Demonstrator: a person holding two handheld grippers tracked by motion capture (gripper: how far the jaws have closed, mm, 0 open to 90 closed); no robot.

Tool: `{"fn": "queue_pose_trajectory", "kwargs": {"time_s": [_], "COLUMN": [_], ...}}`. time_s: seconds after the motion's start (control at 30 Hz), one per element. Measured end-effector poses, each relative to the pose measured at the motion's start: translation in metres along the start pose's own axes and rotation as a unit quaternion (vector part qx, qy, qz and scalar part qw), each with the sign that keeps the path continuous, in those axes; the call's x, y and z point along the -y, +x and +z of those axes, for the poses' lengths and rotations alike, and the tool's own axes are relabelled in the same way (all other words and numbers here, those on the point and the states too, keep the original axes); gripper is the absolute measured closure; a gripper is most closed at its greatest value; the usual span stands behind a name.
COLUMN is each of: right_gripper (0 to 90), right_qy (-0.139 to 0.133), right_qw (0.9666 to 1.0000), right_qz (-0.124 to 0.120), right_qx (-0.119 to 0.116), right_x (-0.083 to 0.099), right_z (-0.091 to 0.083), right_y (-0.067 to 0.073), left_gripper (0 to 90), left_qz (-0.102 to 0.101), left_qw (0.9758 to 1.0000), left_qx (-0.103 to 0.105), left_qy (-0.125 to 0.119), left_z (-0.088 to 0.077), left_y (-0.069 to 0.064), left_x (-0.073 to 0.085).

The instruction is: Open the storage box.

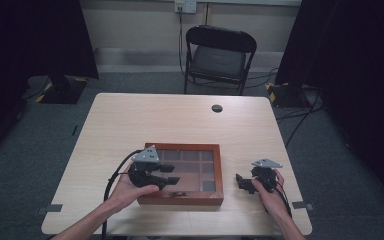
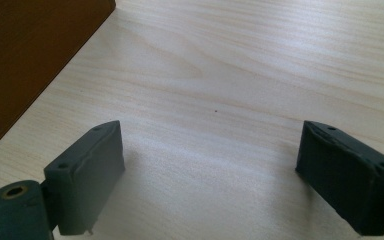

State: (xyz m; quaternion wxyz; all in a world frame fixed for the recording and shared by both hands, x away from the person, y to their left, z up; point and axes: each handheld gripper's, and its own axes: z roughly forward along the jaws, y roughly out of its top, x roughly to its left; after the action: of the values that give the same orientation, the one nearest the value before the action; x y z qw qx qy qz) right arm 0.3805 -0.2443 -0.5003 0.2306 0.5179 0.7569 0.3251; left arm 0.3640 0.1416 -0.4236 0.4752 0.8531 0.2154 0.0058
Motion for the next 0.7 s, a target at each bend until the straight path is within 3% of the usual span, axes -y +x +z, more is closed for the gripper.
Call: {"fn": "queue_pose_trajectory", "kwargs": {"time_s": [0.13, 0.2, 0.37, 0.7], "right_gripper": [10.8, 10.8, 10.8, 10.8], "right_qy": [0.000, 0.000, 0.000, 0.000], "right_qw": [1.0000, 1.0000, 1.0000, 1.0000], "right_qz": [0.001, 0.000, 0.001, 0.000], "right_qx": [0.000, 0.000, 0.000, 0.000], "right_x": [0.000, 0.000, 0.000, 0.000], "right_z": [0.000, 0.000, 0.000, 0.000], "right_y": [0.000, 0.000, 0.000, 0.000], "left_gripper": [58.9, 62.9, 69.8, 76.1], "left_qz": [0.009, 0.015, 0.004, 0.023], "left_qw": [0.9996, 0.9994, 0.9985, 0.9982], "left_qx": [0.026, 0.028, 0.053, 0.046], "left_qy": [0.012, 0.014, 0.011, 0.030], "left_z": [0.006, 0.007, 0.009, 0.017], "left_y": [-0.006, -0.009, -0.007, -0.012], "left_x": [0.005, 0.007, 0.011, 0.018]}}
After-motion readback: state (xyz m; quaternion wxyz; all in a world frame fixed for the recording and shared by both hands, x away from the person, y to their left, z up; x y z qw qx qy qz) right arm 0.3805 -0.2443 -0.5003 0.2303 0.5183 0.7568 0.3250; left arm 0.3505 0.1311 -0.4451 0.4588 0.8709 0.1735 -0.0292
